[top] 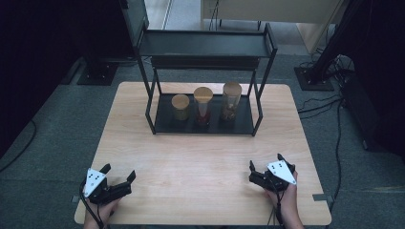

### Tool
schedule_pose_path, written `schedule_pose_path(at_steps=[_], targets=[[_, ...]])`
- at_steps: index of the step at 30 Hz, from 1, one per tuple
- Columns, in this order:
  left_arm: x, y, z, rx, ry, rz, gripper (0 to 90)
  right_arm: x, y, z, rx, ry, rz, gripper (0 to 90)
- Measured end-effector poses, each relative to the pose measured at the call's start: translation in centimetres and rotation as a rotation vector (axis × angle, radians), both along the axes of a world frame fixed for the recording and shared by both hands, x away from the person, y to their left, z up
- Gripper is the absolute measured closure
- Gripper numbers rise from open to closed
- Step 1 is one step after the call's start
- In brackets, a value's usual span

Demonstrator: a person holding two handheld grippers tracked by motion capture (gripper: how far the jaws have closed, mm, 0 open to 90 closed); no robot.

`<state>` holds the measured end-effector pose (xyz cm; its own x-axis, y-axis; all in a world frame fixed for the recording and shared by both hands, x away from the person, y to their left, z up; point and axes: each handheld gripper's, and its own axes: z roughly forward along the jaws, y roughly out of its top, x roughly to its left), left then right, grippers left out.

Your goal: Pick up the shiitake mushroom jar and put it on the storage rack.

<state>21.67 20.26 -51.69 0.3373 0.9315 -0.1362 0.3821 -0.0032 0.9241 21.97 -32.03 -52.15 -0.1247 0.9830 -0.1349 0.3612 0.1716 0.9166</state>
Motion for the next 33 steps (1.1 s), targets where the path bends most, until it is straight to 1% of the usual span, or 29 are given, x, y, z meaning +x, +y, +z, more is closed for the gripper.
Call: schedule_pose_path(at_steps=[9, 11, 17, 22, 27, 33], targets=[[0.0, 0.0, 0.0, -0.001, 0.002, 0.0, 0.0, -0.8, -1.6, 0.0, -0.008, 0.008, -0.02, 0.0], [0.0, 0.0, 0.0, -0.001, 0.002, 0.0, 0.0, -0.8, -1.8, 0.0, -0.005, 0.009, -0.025, 0.0], [0.0, 0.0, 0.0, -0.001, 0.003, 0.001, 0.0, -1.2, -2.6, 0.0, -0.014, 0.011, -0.041, 0.0], [0.0, 0.0, 0.0, -0.001, 0.004, 0.001, 0.0, -1.6, -3.6, 0.0, -0.012, 0.013, -0.07, 0.0], [0.0, 0.0, 0.0, -0.001, 0.005, 0.002, 0.0, -1.9, -4.3, 0.0, -0.02, 0.008, -0.087, 0.0], [0.0, 0.0, 0.0, -0.001, 0.003, 0.004, 0.0, -2.3, -5.2, 0.0, -0.015, 0.006, -0.114, 0.0]])
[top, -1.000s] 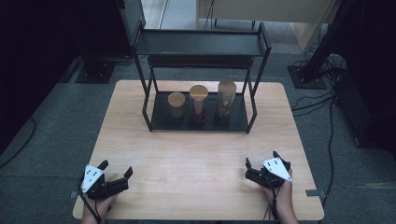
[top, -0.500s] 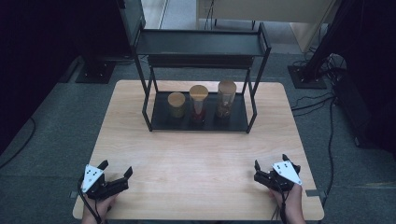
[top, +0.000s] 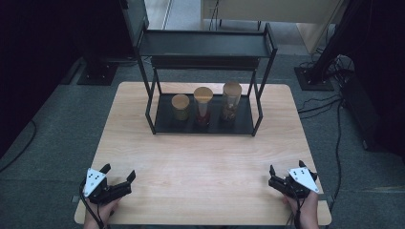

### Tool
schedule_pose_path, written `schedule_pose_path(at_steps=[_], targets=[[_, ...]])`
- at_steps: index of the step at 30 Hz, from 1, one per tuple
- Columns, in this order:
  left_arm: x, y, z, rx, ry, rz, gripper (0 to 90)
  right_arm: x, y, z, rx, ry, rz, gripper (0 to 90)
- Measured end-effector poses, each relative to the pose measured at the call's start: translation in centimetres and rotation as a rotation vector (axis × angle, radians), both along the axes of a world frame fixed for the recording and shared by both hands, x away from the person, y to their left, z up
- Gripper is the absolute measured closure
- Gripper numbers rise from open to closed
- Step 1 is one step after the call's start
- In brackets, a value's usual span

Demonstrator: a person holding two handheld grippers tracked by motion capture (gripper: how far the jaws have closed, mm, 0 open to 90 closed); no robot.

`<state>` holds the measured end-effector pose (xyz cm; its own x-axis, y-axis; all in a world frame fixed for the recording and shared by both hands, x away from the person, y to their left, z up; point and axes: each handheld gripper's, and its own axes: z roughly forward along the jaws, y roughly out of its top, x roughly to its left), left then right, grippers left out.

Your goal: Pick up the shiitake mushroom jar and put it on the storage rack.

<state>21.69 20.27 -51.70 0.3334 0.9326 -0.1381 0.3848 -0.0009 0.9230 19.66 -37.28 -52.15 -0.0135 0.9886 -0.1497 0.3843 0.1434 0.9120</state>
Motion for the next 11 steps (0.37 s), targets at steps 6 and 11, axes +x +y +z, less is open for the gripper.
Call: schedule_pose_path(at_steps=[6, 11], targets=[[0.0, 0.0, 0.0, 0.002, 0.0, 0.001, 0.0, -0.4, -1.1, 0.0, 0.023, 0.006, -0.022, 0.2], [0.0, 0.0, 0.0, 0.004, 0.003, 0.002, 0.0, -0.6, -2.0, 0.1, 0.083, 0.006, -0.037, 0.2]])
